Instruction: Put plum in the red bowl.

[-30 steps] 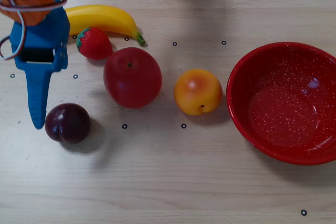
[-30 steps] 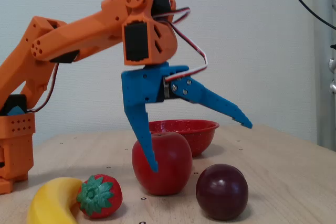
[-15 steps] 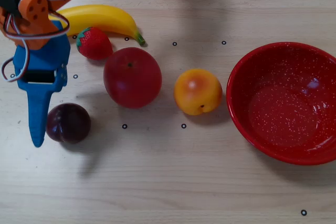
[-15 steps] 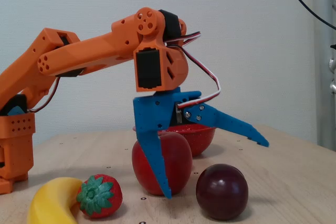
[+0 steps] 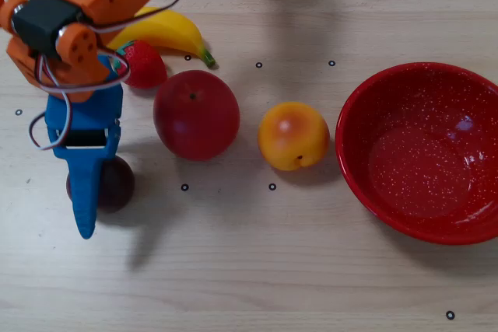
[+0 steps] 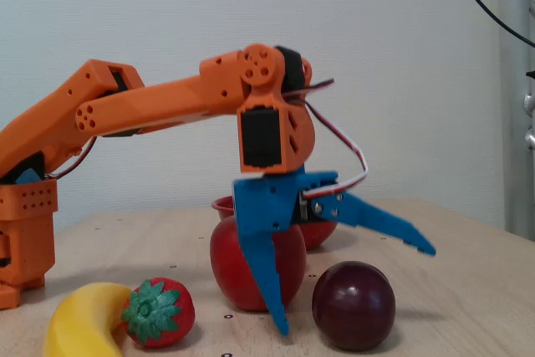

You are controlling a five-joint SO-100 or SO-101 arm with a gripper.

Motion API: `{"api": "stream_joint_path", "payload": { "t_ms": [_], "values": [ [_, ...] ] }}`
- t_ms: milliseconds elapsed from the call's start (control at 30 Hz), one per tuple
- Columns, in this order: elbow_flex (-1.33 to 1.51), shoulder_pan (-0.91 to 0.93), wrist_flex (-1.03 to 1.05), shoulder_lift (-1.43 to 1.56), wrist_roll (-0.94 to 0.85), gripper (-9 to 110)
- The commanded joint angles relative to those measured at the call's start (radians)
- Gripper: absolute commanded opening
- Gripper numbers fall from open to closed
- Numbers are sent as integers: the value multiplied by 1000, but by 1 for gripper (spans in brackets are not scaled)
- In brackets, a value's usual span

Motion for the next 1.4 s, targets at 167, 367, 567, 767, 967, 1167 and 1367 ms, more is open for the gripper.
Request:
{"api": "stream_joint_path", "payload": {
  "t_ms": [167, 367, 567, 767, 967, 1167, 1367],
  "values": [
    [-112, 31, -44, 25, -29, 63],
    [-124, 31, -64, 3, -31, 63],
    [-133, 29, -80, -5, -38, 63],
    [-158, 15, -40, -5, -49, 63],
    [-160, 9, -28, -8, -55, 63],
    [-161, 6, -32, -8, -49, 63],
    [-163, 3, -31, -8, -49, 50]
  ]
}}
